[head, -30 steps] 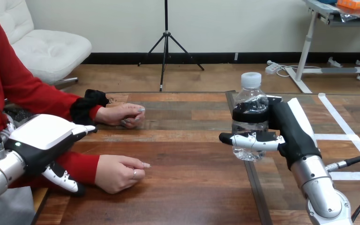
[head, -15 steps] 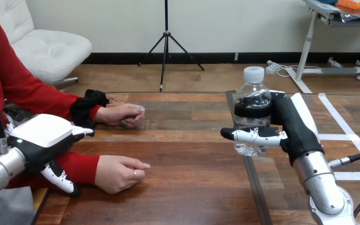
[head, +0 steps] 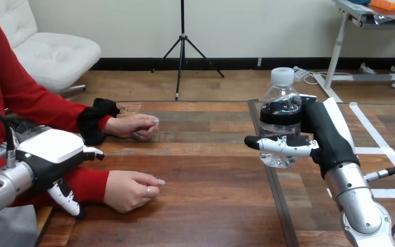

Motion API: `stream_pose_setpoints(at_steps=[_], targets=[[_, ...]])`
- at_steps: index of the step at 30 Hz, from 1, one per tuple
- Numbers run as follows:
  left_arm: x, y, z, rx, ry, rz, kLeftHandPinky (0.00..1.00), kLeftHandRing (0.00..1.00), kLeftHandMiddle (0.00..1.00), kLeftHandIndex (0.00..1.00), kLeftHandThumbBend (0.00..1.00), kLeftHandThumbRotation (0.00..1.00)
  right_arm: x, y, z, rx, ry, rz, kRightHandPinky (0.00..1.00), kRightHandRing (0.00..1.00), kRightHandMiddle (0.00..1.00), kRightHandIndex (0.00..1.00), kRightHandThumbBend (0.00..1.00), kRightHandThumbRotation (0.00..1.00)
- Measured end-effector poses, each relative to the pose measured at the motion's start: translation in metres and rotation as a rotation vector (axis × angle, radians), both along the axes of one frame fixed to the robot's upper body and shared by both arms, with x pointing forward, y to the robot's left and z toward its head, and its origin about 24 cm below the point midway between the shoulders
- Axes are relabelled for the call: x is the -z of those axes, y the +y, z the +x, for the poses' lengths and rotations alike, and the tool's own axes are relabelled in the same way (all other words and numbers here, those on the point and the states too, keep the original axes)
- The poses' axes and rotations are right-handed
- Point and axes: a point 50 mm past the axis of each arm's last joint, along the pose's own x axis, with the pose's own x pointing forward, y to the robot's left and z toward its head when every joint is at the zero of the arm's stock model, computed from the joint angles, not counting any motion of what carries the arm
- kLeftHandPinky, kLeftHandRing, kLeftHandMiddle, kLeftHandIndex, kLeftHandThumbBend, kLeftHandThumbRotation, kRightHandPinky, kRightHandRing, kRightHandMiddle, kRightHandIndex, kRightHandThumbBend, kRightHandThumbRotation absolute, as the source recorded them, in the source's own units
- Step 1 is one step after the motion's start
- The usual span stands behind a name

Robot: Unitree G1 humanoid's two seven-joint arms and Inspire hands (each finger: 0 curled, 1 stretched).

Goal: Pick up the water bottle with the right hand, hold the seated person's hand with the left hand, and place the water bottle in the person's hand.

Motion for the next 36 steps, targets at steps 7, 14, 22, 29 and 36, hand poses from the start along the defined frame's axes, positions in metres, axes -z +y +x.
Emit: stream_pose_setpoints(at_steps=[7,14,22,29,36], targets=[[-0.0006,-0.0027,0.0033,-0.003,0.016,0.013,0.67,0.67,0.70,0.72,0.99,0.31,-0.0039,-0.0003,-0.0002,-0.004,-0.015,-0.002,0.23,0.29,0.41,0.47,0.88,0.00],[-0.0004,-0.0034,0.0050,-0.031,0.036,0.002,0.63,0.62,0.63,0.65,0.96,0.25,-0.0070,-0.0002,-0.0003,-0.007,-0.028,0.001,0.23,0.29,0.41,0.47,0.88,0.00],[-0.0002,-0.0049,0.0066,-0.056,0.055,-0.022,0.59,0.59,0.60,0.60,0.92,0.20,-0.0078,-0.0007,-0.0003,-0.006,-0.027,0.004,0.22,0.29,0.41,0.47,0.88,0.00],[0.0003,-0.0079,0.0077,-0.059,0.052,-0.045,0.53,0.56,0.58,0.57,0.89,0.18,-0.0070,-0.0014,-0.0001,0.000,-0.016,0.004,0.22,0.29,0.41,0.47,0.89,0.00],[0.0008,-0.0098,0.0080,-0.056,0.046,-0.057,0.47,0.51,0.55,0.54,0.88,0.16,-0.0069,-0.0019,-0.0001,0.002,-0.015,0.006,0.22,0.29,0.41,0.47,0.88,0.00]])
